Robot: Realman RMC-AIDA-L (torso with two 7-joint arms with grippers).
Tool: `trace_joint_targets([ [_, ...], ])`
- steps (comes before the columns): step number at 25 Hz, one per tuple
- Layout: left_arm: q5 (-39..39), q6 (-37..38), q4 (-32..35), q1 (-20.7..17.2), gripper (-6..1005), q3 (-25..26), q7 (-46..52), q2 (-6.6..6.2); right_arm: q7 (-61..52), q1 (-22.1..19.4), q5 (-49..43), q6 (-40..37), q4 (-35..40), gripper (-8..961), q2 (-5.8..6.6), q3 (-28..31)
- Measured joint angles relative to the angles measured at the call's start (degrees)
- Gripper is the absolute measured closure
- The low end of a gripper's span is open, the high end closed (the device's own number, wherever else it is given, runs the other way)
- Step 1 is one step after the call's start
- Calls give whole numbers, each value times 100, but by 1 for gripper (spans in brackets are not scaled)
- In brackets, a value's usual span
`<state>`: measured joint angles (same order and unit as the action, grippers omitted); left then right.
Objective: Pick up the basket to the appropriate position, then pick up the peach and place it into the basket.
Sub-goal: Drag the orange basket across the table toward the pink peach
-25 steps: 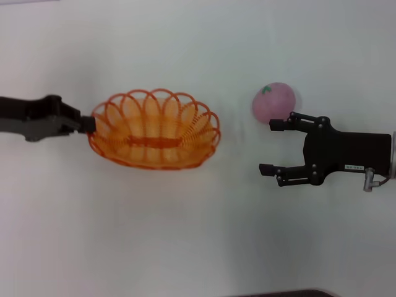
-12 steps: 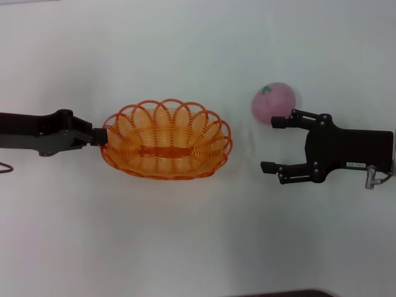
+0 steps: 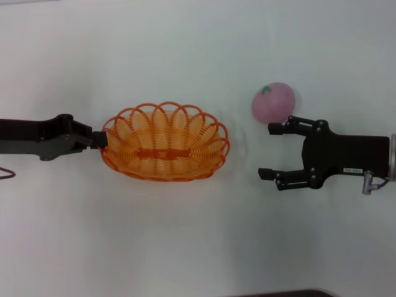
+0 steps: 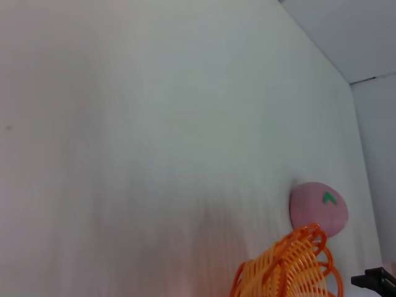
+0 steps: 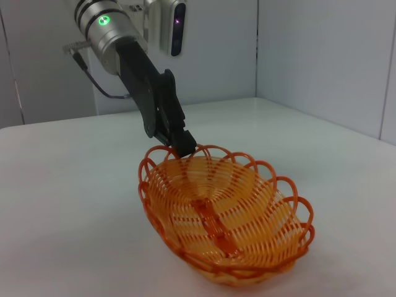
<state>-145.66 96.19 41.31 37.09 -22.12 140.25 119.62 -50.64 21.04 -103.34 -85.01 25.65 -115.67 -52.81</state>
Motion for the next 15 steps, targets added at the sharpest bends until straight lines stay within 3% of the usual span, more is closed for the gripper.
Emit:
trace_joint_targets([
  [15, -9, -220, 0, -166, 962, 4, 34, 41, 1, -15, -2, 1, 0, 7, -18, -10],
])
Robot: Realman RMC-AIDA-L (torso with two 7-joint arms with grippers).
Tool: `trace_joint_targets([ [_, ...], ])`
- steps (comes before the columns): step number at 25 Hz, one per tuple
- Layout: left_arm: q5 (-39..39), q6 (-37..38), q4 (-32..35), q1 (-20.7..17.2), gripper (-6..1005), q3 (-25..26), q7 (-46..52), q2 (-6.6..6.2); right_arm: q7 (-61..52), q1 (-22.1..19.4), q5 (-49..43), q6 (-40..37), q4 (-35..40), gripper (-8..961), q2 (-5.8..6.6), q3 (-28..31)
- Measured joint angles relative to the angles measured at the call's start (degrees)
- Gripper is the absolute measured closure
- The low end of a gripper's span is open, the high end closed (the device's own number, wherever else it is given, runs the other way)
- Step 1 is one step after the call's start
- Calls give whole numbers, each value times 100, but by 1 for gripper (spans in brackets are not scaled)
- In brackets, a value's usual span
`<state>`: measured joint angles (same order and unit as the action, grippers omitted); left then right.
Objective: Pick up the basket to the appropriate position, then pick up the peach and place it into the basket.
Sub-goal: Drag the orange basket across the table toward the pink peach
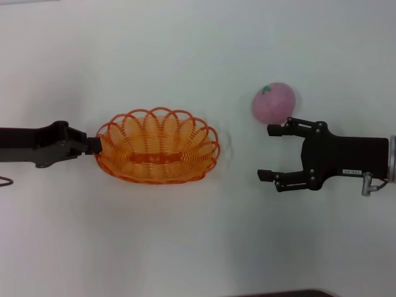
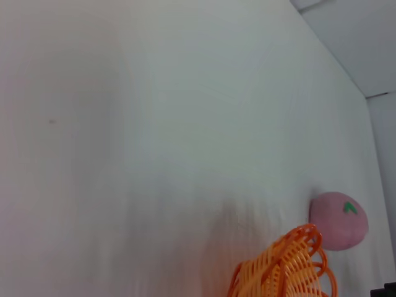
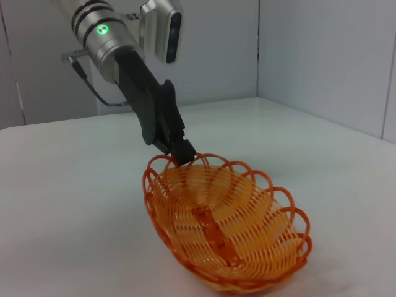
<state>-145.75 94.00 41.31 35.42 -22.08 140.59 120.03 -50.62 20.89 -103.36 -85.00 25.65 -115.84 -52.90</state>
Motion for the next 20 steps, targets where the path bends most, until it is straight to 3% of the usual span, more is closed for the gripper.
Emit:
trace_joint_targets([
  [20, -37, -116, 0, -141, 933, -73, -3, 84, -52, 30, 1, -8, 11, 8, 0, -15],
])
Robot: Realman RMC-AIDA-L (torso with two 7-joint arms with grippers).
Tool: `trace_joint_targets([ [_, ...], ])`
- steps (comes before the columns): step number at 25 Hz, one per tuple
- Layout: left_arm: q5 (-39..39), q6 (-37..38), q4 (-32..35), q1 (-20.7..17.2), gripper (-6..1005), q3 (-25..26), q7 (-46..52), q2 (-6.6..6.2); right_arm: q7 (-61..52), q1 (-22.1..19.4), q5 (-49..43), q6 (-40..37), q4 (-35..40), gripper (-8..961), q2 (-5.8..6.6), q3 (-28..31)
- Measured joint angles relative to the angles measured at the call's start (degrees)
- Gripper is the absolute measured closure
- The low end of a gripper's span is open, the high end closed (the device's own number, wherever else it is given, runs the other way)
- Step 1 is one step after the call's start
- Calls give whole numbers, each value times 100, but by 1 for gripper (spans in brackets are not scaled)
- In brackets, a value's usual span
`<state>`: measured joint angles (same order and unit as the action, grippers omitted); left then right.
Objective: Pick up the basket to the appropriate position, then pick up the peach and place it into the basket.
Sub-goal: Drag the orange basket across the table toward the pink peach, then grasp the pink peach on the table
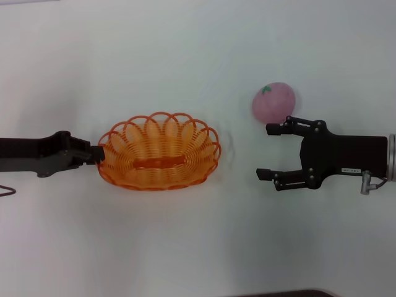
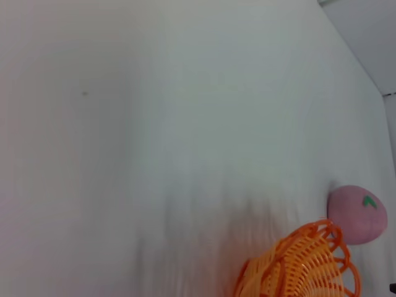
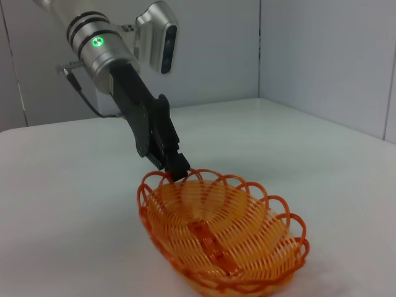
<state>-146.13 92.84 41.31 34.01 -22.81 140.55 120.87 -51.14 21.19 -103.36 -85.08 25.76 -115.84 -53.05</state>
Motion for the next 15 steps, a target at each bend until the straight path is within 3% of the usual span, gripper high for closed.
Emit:
trace_joint_targets([
  [9, 35, -41, 59, -63, 800, 23, 77, -29, -1, 11, 0, 0, -1, 7, 0, -4],
  [15, 14, -120, 86, -108, 591, 14, 99, -45, -1, 23, 0, 0, -1, 7, 0, -4],
])
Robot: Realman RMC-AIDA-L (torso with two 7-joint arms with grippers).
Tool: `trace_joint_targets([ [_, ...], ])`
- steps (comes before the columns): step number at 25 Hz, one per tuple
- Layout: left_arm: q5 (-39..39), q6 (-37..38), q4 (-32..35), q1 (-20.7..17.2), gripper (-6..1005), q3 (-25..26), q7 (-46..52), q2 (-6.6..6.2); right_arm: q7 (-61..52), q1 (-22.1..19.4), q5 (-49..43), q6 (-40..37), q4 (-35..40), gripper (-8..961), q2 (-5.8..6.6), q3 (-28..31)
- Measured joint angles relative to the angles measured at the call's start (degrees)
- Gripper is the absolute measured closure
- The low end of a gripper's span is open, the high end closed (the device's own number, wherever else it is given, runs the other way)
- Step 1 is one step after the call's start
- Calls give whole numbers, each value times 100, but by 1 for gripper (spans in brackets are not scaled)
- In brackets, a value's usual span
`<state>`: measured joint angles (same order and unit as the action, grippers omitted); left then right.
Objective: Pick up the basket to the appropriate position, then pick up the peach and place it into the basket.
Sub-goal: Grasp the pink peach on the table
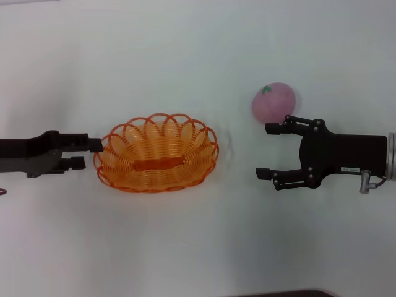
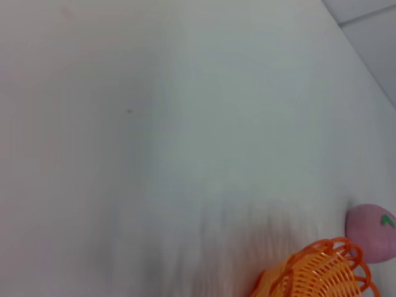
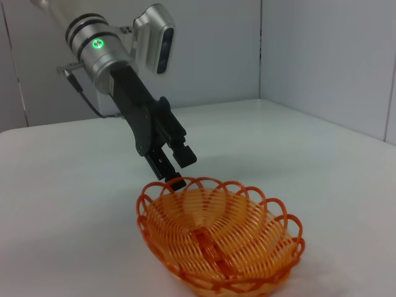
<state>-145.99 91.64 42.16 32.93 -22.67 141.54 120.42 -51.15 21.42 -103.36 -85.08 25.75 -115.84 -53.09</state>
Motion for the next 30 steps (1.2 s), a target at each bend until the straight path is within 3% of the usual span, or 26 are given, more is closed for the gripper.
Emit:
trace_joint_targets([
  [5, 23, -140, 109, -66, 348, -1, -98, -1, 0, 0, 0, 0, 0, 8, 0, -9],
  [11, 326, 31, 252, -174, 217, 2, -1310, 29, 0, 16, 3, 0, 0, 8, 0, 27],
  [18, 459, 80, 283, -360, 217, 10, -3633, 101, 0, 51, 18, 13, 1, 8, 0, 40],
  [23, 990, 190, 307, -582, 223, 80, -4936, 71, -1, 81, 40, 56, 6, 8, 0, 145],
  [30, 1138, 418, 596, -814, 222, 15, -5847, 88, -15, 119, 53, 33, 58, 7, -115, 328],
])
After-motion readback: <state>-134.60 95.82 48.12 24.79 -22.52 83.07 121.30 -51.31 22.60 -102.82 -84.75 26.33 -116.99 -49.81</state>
